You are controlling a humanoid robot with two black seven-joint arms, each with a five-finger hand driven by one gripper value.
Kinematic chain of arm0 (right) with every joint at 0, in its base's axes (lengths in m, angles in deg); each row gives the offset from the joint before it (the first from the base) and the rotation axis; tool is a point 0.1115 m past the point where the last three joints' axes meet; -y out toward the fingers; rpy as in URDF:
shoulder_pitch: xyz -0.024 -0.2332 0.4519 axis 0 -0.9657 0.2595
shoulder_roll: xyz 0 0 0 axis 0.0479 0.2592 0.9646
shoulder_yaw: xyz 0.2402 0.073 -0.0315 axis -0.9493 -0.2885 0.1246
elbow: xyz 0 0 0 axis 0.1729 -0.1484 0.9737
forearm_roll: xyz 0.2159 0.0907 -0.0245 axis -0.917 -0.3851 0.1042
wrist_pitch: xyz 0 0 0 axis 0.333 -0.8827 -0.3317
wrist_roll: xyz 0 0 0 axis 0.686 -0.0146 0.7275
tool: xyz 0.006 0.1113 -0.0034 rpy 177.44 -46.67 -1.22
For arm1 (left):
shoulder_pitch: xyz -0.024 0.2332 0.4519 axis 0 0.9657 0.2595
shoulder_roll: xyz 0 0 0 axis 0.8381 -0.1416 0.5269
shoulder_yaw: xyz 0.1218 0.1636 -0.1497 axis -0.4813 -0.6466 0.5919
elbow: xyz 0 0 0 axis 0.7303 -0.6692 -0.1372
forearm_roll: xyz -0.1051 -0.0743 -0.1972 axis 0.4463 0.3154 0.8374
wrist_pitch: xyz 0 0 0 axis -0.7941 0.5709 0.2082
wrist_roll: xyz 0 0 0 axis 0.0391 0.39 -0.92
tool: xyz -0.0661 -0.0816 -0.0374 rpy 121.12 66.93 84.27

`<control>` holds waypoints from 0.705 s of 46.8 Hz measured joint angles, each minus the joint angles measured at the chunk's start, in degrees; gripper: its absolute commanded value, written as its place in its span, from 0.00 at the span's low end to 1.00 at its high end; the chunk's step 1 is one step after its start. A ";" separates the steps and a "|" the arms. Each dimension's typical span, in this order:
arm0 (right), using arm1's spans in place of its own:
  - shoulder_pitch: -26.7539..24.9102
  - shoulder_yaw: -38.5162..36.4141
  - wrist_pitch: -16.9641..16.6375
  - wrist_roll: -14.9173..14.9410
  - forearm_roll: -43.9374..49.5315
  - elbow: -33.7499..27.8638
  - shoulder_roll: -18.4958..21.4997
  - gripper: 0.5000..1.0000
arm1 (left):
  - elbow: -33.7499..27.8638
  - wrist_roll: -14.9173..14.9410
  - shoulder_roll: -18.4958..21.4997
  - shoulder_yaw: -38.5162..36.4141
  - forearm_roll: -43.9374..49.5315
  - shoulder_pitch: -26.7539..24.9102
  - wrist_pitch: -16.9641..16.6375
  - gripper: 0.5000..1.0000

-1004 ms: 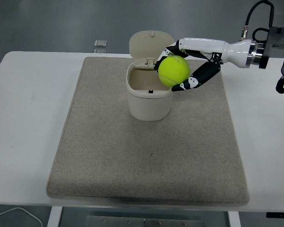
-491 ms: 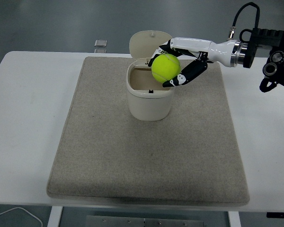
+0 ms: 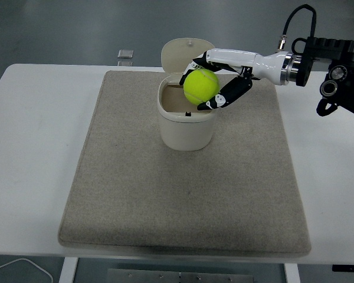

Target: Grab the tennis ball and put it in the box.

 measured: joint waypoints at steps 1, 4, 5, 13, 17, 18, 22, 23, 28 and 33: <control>0.00 0.00 0.00 0.00 0.00 0.00 0.07 0.34 | 0.00 0.00 0.00 0.00 -0.01 0.01 0.00 0.98; 0.00 0.00 0.16 0.00 0.03 -0.03 0.11 0.38 | 0.00 0.00 0.00 0.00 -0.01 0.01 0.00 0.98; 0.00 0.00 0.31 0.00 0.03 -0.02 0.12 0.41 | 0.00 0.00 0.00 0.00 -0.01 -0.01 0.00 0.98; -0.16 0.30 1.23 0.00 0.03 -0.03 0.12 0.50 | 0.00 0.00 0.00 0.00 -0.02 -0.03 0.00 0.98; -0.24 0.43 1.24 0.04 0.03 -0.03 0.12 0.51 | 0.00 0.00 0.00 0.00 -0.04 0.02 0.00 0.98; -0.24 0.49 1.24 0.04 0.03 -0.03 0.12 0.51 | 0.00 0.00 0.00 0.00 -0.04 0.03 0.00 0.98; -0.33 0.52 1.21 0.07 0.08 -0.03 0.12 0.56 | 0.00 0.00 0.00 0.00 -0.04 0.04 0.00 0.98; -0.33 0.52 1.19 0.08 0.12 -0.03 0.12 0.57 | 0.00 0.00 0.00 0.00 -0.04 0.02 0.00 0.98; -0.43 0.53 1.15 0.08 0.14 -0.03 0.16 0.58 | 0.00 0.00 0.00 0.00 -0.04 0.00 0.00 0.98; -0.52 0.53 1.14 0.14 0.14 -0.03 0.20 0.59 | 0.00 0.00 0.00 0.00 -0.04 -0.01 0.00 0.98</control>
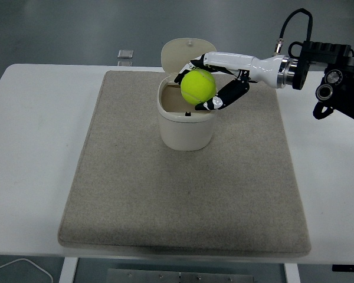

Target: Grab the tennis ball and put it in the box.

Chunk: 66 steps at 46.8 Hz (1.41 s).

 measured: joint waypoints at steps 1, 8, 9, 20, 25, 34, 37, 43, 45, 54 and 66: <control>0.00 0.00 0.00 0.00 0.00 0.00 0.00 0.59 | 0.00 0.00 0.00 0.00 0.00 0.00 0.00 0.98; 0.00 0.00 0.00 0.07 0.00 0.00 0.00 0.64 | 0.00 0.00 0.00 0.00 0.01 0.00 0.01 0.98; 0.00 0.00 0.00 0.10 0.00 0.00 0.00 0.65 | 0.00 0.00 0.00 0.00 0.02 0.00 0.01 0.98; 0.11 -0.18 -1.65 0.37 -0.81 0.02 -0.57 0.73 | 0.00 0.00 0.00 0.00 0.05 0.00 0.01 0.98; 0.32 -0.98 -6.10 0.40 -1.09 0.08 -1.23 0.73 | 0.00 0.00 0.00 0.00 0.01 -0.01 0.01 0.98; 0.36 -1.14 -11.77 -0.19 -3.65 0.11 -3.96 0.73 | 0.00 0.00 0.00 0.00 -0.01 0.00 0.01 0.98; 0.36 -1.14 -13.31 -0.49 -5.88 0.01 -5.25 0.73 | 0.00 0.00 0.00 0.00 -0.01 0.01 0.01 0.98; 0.22 -1.14 -16.14 -1.28 -10.51 -0.33 -8.49 0.73 | 0.00 0.00 0.00 0.00 0.05 0.03 0.01 0.98; 0.16 -1.14 -16.89 -1.49 -12.09 -0.68 -9.42 0.73 | 0.00 0.00 0.00 0.00 0.05 0.02 0.00 0.98; -1.00 -0.90 -17.66 -3.50 -19.17 -4.61 -10.68 0.72 | 0.00 0.00 0.00 0.00 0.05 0.02 0.01 0.98; -6.48 -0.90 -9.35 -10.35 -40.44 -9.34 -9.15 0.72 | 0.00 0.00 0.00 0.00 0.04 0.00 0.00 0.98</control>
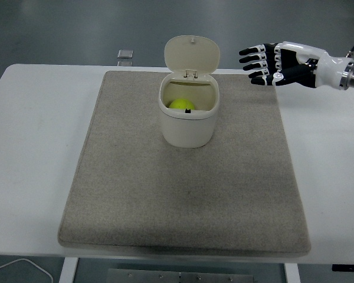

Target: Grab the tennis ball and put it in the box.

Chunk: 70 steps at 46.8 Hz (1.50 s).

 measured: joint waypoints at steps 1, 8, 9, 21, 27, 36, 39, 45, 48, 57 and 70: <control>-0.36 0.00 1.29 -0.44 -1.77 -0.10 0.50 0.72 | 0.00 0.00 0.00 0.00 -0.01 -0.01 0.01 0.98; -2.06 -0.07 7.59 -1.56 -6.95 -1.54 4.12 0.72 | 0.00 0.00 0.00 0.00 -0.01 0.01 0.00 0.98; -2.21 -0.10 8.29 -1.57 -7.16 -1.91 4.46 0.72 | 0.00 0.00 0.00 0.00 0.00 0.01 0.00 0.98; -4.60 -3.82 14.63 -1.67 -18.37 -5.91 7.87 0.73 | 0.00 0.00 0.00 0.00 -0.01 0.03 0.00 0.98; -4.66 -3.93 16.14 -1.72 -24.51 -6.78 9.22 0.73 | 0.00 0.00 0.00 0.00 -0.01 0.02 0.00 0.98; -4.77 -3.95 16.35 -1.57 -31.56 -7.37 9.58 0.80 | 0.00 0.00 0.00 0.00 -0.03 -0.04 -0.01 0.98; -4.77 -4.00 16.43 -1.14 -31.70 -7.38 9.59 0.86 | 0.00 0.00 0.00 0.00 -0.05 -0.03 -0.01 0.98; -4.80 -4.02 16.32 -0.99 -31.20 -7.37 9.58 0.86 | 0.00 0.00 0.00 0.00 -0.04 0.01 -0.01 0.98; -4.94 -4.02 16.32 -0.98 -31.13 -7.37 9.58 0.86 | 0.00 0.00 0.00 0.00 -0.04 -0.01 -0.01 0.98; -4.94 -4.03 16.32 -0.96 -31.10 -7.35 9.60 0.86 | 0.00 0.00 0.00 0.00 0.01 0.03 -0.01 0.98; -5.63 -4.08 16.19 -0.87 -31.10 -7.35 9.99 0.86 | 0.00 0.00 0.00 0.00 0.01 -0.01 -0.01 0.98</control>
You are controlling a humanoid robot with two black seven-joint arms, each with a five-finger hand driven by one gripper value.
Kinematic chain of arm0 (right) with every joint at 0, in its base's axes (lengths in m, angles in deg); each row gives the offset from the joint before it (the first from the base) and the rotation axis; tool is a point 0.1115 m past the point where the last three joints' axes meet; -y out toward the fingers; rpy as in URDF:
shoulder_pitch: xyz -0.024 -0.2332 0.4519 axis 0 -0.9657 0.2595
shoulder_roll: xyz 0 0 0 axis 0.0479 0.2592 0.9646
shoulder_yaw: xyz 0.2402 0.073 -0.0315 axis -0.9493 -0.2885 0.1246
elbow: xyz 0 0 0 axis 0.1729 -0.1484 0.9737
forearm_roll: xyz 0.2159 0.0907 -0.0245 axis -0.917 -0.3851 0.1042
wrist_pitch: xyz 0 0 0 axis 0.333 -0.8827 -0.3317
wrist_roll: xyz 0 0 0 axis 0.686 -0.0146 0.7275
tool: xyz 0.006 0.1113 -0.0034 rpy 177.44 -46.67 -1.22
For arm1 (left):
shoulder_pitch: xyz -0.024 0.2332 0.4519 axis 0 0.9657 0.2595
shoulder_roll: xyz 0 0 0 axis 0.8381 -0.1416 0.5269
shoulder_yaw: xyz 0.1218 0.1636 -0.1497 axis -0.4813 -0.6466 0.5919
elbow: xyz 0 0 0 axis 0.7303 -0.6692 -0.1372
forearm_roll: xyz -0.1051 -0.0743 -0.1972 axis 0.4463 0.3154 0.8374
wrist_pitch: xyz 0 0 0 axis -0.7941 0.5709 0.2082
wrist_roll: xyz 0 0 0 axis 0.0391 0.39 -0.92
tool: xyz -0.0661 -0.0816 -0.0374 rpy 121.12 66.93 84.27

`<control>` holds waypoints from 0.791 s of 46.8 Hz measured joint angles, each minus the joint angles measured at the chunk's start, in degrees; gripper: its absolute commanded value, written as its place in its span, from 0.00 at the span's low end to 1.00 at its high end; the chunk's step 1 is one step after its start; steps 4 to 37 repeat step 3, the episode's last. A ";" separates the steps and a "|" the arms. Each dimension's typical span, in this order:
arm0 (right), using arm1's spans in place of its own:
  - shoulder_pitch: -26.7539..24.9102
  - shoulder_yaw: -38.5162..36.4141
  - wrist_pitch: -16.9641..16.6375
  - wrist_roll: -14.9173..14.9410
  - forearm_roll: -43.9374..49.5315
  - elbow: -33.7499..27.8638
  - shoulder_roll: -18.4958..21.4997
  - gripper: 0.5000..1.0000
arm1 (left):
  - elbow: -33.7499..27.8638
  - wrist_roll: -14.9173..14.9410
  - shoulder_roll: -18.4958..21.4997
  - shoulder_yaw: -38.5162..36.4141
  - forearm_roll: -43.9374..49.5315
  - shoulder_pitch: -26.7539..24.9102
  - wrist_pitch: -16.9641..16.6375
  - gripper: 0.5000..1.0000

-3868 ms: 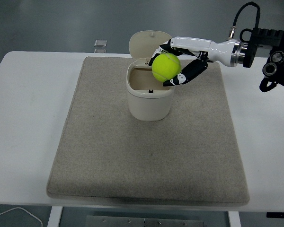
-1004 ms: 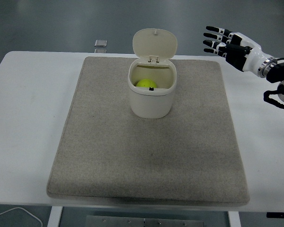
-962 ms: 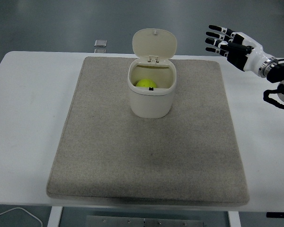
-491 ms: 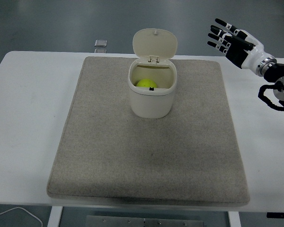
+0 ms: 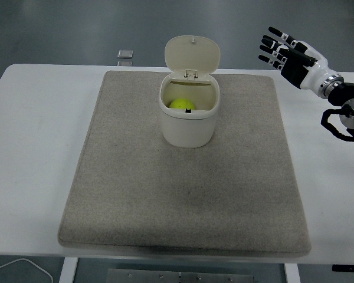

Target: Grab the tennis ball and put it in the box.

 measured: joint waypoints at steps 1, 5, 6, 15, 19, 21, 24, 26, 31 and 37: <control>-0.01 0.00 -0.04 0.00 0.00 0.01 0.03 0.86 | 0.00 0.00 0.00 0.00 0.00 0.02 0.00 0.98; -0.01 0.00 -0.05 0.00 0.00 -0.01 0.04 0.86 | 0.00 0.00 0.00 0.00 0.00 0.03 0.00 0.98; -0.01 0.00 -0.05 0.00 0.00 -0.01 0.04 0.86 | 0.00 0.00 0.00 0.00 0.00 0.03 0.00 0.98; -0.01 0.00 -0.05 0.00 0.00 -0.01 0.04 0.86 | 0.00 0.00 0.00 0.00 0.00 0.03 0.00 0.98; -0.01 0.00 -0.05 0.00 0.00 -0.01 0.04 0.86 | 0.00 0.00 0.00 0.00 0.00 0.03 0.00 0.98; -0.01 0.00 -0.05 0.00 0.00 -0.01 0.04 0.86 | 0.00 0.00 0.00 0.00 0.00 0.03 0.00 0.98; -0.01 0.00 -0.05 0.00 0.00 -0.01 0.04 0.86 | 0.00 0.00 0.00 0.00 0.00 0.03 0.00 0.98; -0.01 0.00 -0.05 0.00 0.00 -0.01 0.04 0.86 | 0.00 0.00 0.00 0.00 0.00 0.03 0.00 0.98; -0.01 0.00 -0.05 0.00 0.00 -0.01 0.04 0.86 | 0.00 0.00 0.00 0.00 0.00 0.03 0.00 0.98; -0.01 0.00 -0.05 0.00 0.00 -0.01 0.04 0.86 | 0.00 0.00 0.00 0.00 0.00 0.03 0.00 0.98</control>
